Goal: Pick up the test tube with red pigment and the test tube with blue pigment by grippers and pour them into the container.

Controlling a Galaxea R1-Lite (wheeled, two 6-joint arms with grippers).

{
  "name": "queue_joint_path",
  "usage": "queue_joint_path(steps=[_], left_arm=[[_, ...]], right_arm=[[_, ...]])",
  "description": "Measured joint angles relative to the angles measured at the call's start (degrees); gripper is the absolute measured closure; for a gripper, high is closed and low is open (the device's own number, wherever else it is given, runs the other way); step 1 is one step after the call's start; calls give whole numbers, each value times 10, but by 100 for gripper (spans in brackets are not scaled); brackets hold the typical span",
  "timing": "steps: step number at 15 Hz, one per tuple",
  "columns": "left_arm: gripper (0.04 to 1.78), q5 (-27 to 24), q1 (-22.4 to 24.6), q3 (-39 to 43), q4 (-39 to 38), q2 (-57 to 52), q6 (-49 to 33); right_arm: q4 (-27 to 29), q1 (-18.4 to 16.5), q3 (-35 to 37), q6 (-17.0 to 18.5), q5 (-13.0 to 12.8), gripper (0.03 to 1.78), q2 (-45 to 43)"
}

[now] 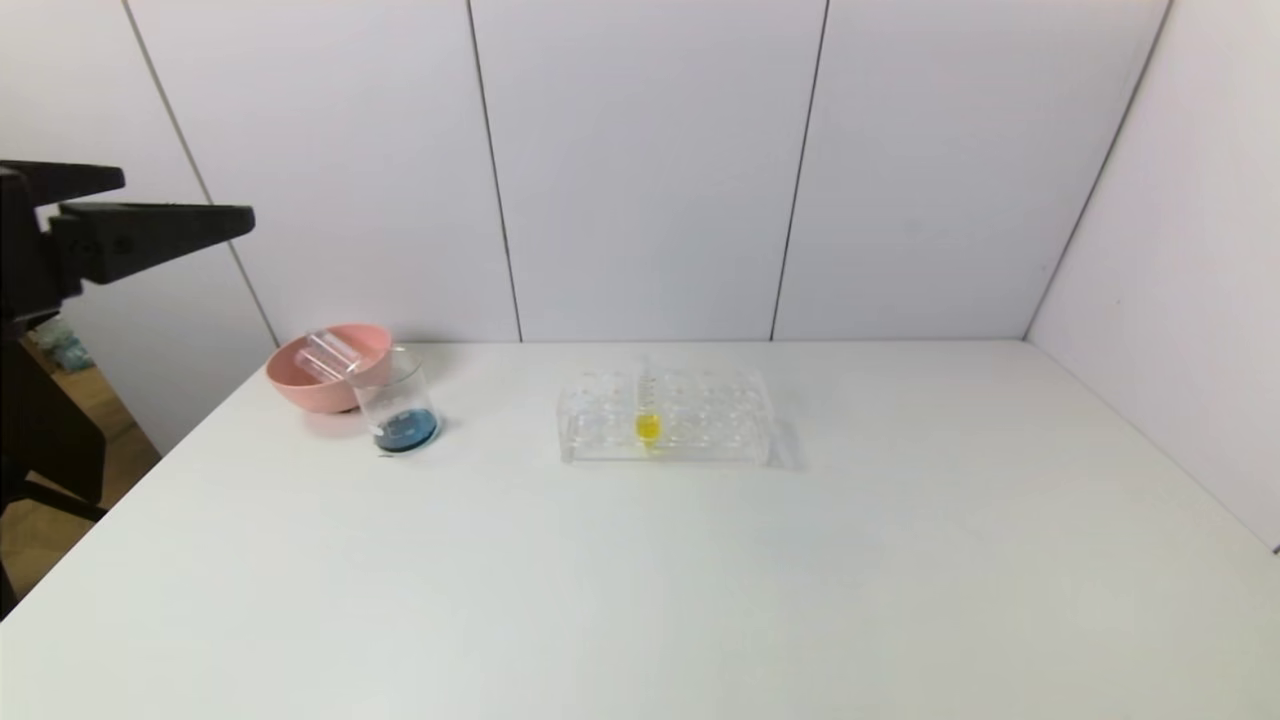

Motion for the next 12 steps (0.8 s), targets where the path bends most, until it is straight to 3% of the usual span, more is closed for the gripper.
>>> queue_joint_path(steps=[8, 12], left_arm=[[5, -40, 22, 178, 5, -290, 7], [5, -41, 31, 271, 1, -434, 54]], right_arm=[[0, 0, 0, 0, 0, 4, 0], [0, 0, 0, 0, 0, 4, 0]])
